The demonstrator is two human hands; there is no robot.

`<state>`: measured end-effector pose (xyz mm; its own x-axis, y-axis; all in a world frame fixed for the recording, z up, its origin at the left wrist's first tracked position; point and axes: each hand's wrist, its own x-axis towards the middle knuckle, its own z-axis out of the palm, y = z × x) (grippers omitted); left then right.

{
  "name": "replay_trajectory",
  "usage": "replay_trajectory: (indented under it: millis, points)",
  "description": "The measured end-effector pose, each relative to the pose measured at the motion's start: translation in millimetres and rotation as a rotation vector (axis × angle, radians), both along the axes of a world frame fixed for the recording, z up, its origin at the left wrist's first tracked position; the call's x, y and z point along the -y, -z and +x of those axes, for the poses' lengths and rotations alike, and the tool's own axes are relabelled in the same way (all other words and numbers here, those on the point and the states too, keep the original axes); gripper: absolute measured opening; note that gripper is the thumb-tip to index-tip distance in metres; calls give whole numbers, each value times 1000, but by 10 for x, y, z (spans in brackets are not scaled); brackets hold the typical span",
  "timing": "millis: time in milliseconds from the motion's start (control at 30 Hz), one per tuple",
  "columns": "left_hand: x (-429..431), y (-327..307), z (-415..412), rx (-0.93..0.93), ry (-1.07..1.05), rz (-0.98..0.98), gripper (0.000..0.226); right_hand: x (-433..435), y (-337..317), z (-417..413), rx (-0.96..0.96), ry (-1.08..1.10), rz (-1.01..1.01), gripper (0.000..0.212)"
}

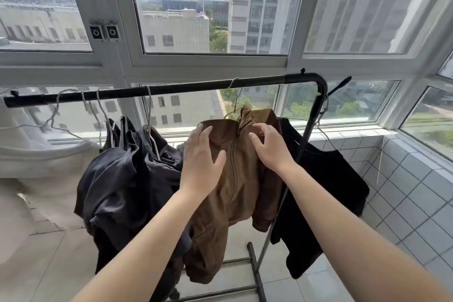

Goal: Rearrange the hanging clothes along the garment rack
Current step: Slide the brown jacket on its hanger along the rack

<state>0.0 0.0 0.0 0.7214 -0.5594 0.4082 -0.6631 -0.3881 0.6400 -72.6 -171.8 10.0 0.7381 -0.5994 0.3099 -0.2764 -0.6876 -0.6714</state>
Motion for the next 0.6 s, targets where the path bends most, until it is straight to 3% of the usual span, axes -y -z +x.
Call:
replay_trajectory:
  millis: [167,333,500,600]
  points:
    - [163,-22,252,44,-171,197,69,315,-119,270,16,-63,-42,45]
    - [240,16,378,218,-300,446,59,584,-117,585,-48,-175,-10,48]
    - [243,85,475,233,-286,418,41,692,-92,802,-56,-176,-75,31]
    - [227,110,496,296,-310,405,38,691,-46,869,48,-164,-80,17]
